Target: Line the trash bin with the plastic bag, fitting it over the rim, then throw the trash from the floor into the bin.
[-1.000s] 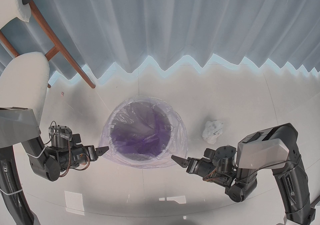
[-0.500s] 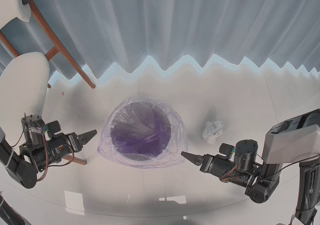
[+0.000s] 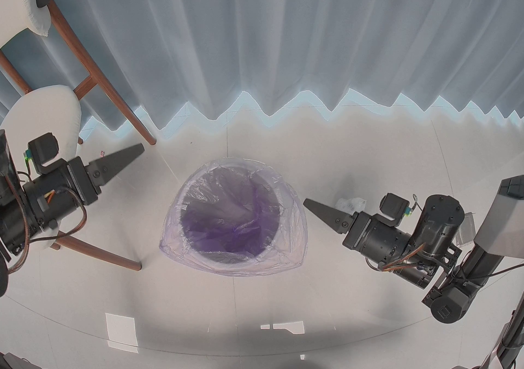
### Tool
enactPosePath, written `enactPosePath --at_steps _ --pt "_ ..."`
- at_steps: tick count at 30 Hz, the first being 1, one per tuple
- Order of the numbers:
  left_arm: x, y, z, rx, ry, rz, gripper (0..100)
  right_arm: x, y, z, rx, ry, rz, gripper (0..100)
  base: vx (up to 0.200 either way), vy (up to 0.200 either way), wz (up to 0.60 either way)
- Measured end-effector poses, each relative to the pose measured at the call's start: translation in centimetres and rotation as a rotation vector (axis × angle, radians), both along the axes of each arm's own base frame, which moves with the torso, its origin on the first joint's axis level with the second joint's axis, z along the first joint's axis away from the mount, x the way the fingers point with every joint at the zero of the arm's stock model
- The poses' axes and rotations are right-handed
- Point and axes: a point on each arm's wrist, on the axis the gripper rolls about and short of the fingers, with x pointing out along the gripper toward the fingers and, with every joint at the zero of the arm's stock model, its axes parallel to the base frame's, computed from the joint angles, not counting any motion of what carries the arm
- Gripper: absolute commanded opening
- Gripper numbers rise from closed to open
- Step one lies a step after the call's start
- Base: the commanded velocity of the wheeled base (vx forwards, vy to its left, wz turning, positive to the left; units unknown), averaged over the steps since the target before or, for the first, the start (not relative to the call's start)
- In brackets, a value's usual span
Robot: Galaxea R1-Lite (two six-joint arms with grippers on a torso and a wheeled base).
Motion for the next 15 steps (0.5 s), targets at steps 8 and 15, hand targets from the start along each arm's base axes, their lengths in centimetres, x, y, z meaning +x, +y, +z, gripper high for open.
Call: enactPosePath --at_steps 8,15 --pt "-1.4 -0.2 3.5 -0.055 -0.110 -0.031 100 1.3 0.5 2.1 0.012 -0.048 0.009 100 0.000 0.000 0.00" --pt "-1.3 -0.3 4.8 -0.107 -0.131 -0.037 100 4.6 1.5 5.5 -0.014 -0.066 0.014 100 0.000 0.000 0.00"
